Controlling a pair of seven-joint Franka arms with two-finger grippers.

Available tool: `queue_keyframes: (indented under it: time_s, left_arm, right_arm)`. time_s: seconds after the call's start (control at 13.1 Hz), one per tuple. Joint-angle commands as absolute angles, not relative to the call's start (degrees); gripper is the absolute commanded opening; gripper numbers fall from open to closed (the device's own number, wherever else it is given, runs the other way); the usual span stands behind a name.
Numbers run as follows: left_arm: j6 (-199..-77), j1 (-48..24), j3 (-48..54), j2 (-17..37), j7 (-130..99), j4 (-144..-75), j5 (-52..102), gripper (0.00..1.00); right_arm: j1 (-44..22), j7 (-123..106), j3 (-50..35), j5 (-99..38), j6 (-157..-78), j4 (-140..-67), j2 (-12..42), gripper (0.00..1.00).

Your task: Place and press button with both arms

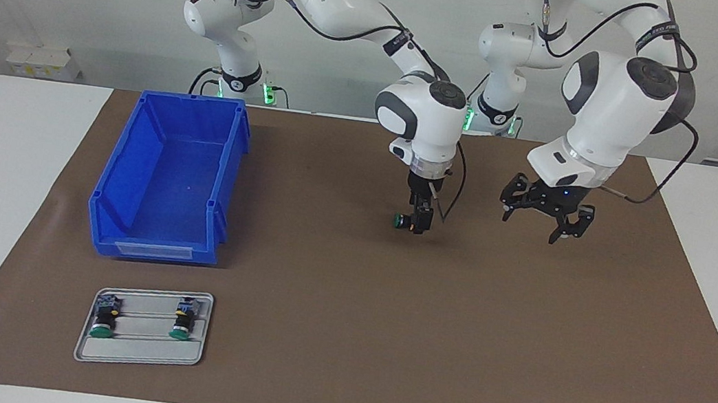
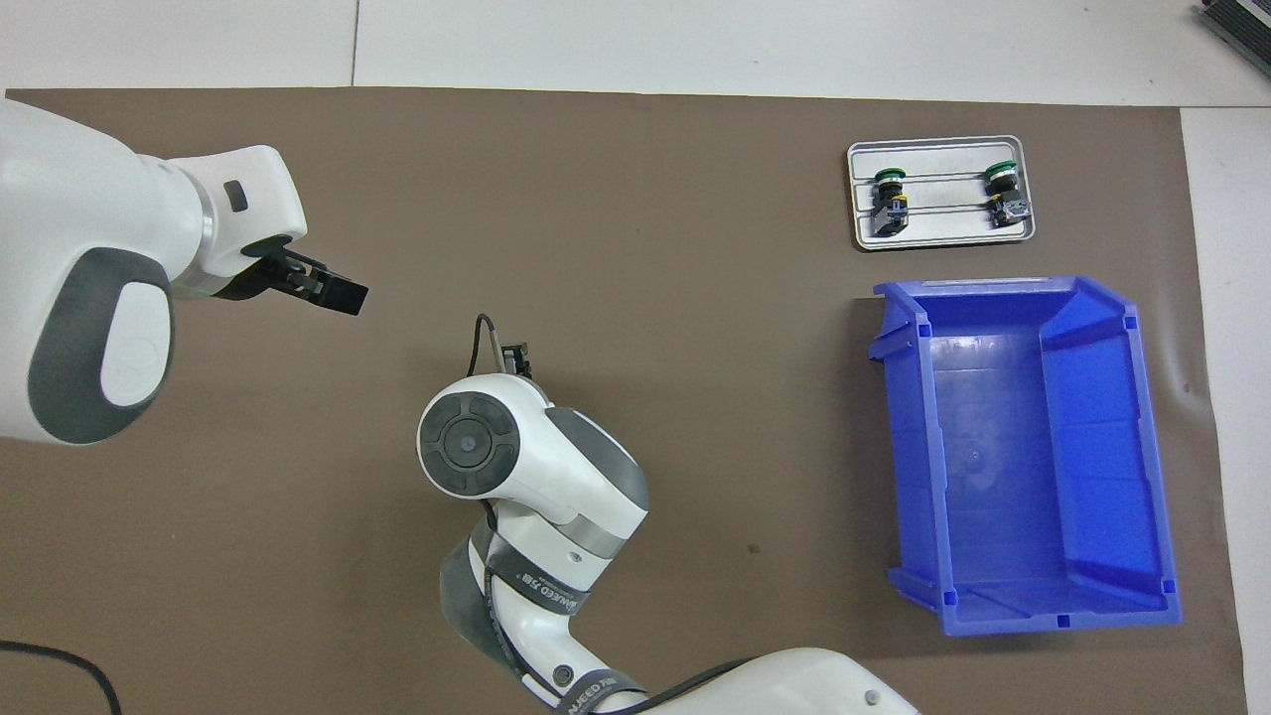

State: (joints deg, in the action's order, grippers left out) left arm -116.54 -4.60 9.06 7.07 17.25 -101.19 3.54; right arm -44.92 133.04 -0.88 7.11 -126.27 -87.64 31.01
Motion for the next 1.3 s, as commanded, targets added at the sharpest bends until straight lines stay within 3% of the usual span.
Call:
queue_keyframes:
  time_s: [0.0, 0.31, 0.69, 0.99, 1.22]
  left_arm:
    - [-123.46, -8.08, 8.17, 9.49, 21.17, -102.47, 4.13, 1.0]
    - [-130.16, -12.73, 8.17, 13.0, 32.67, -104.94, 4.04, 1.0]
    - [-129.73, -19.84, 7.91, 13.36, 43.49, -109.07, 3.34, 1.0]
    - [-127.53, -23.45, 8.0, 13.45, 45.52, -112.05, -5.71, 1.0]
    - [-126.74, -25.22, 8.0, 13.18, 47.64, -113.9, -5.71, 1.0]
  right_arm:
    - [-41.67, 121.95, -1.41, 6.07, -127.0, -99.02, 19.98, 0.99]
    - [-34.91, 102.97, -1.41, 4.57, -123.95, -107.22, 10.3, 0.99]
    - [-25.33, 78.79, -1.41, 2.91, -119.1, -108.71, 3.88, 1.0]
    - [-15.85, 51.23, -1.32, 0.27, -116.11, -108.81, -0.87, 1.0]
    - [-9.16, 29.25, -1.06, -2.9, -111.3, -104.79, -1.5, 1.0]
